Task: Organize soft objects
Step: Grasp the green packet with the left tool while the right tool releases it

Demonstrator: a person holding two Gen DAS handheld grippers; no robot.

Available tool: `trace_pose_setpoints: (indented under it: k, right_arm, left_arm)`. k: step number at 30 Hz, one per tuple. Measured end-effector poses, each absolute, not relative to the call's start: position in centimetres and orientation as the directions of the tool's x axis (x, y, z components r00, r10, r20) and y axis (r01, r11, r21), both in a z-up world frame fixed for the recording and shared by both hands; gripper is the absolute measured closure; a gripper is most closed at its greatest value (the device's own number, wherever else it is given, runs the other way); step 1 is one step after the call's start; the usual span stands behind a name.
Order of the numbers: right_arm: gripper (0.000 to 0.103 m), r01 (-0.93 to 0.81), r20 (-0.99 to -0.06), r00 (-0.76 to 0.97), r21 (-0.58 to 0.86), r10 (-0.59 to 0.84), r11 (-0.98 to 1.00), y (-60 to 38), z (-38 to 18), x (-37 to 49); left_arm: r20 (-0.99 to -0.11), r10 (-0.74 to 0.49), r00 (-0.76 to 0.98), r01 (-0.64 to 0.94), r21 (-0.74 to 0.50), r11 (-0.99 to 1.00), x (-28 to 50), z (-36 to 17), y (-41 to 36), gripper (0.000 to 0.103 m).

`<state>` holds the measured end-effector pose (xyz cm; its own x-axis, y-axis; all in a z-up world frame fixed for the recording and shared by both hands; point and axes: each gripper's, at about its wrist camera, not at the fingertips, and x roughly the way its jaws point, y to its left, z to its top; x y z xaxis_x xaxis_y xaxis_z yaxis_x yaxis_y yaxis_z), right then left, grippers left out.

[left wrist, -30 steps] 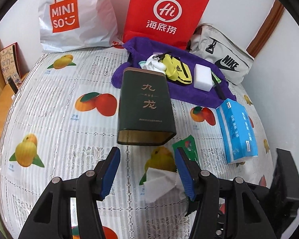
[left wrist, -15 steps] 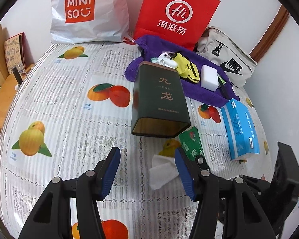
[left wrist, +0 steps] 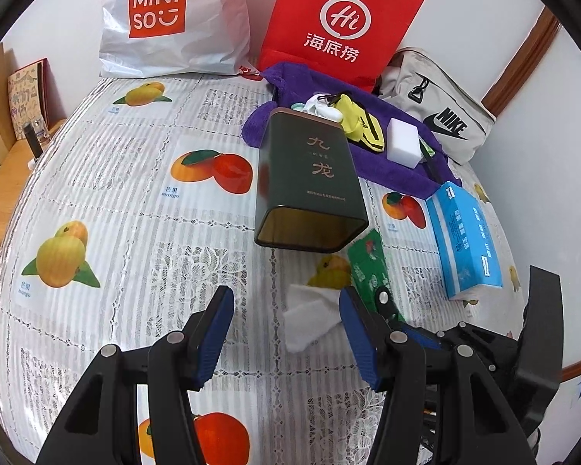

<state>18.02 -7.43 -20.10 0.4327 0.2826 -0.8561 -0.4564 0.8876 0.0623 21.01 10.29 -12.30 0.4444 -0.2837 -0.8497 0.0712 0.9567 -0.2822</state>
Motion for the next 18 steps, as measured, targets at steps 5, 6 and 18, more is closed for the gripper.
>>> trace_pose_setpoints:
  k: [5,6,18]
  right_arm:
    - [0.082,-0.474,-0.847,0.429,0.086,0.315,0.876,-8.0,-19.5,17.8]
    - [0.082,-0.471,-0.845,0.425,0.1,0.325,0.877,-8.3,-19.4,17.7]
    - [0.082,-0.425,-0.8,0.415,0.251,0.433,0.87,-11.6,-17.6,17.1]
  left_arm:
    - [-0.859,-0.27,0.435,0.055,-0.274,0.96,20.7,-12.7,10.6,0.048]
    - [-0.86,-0.27,0.433,0.054,-0.274,0.96,20.7,-12.7,10.7,0.048]
    - [-0.859,-0.295,0.419,0.085,-0.286,0.954,20.4,-13.0,9.2,0.049]
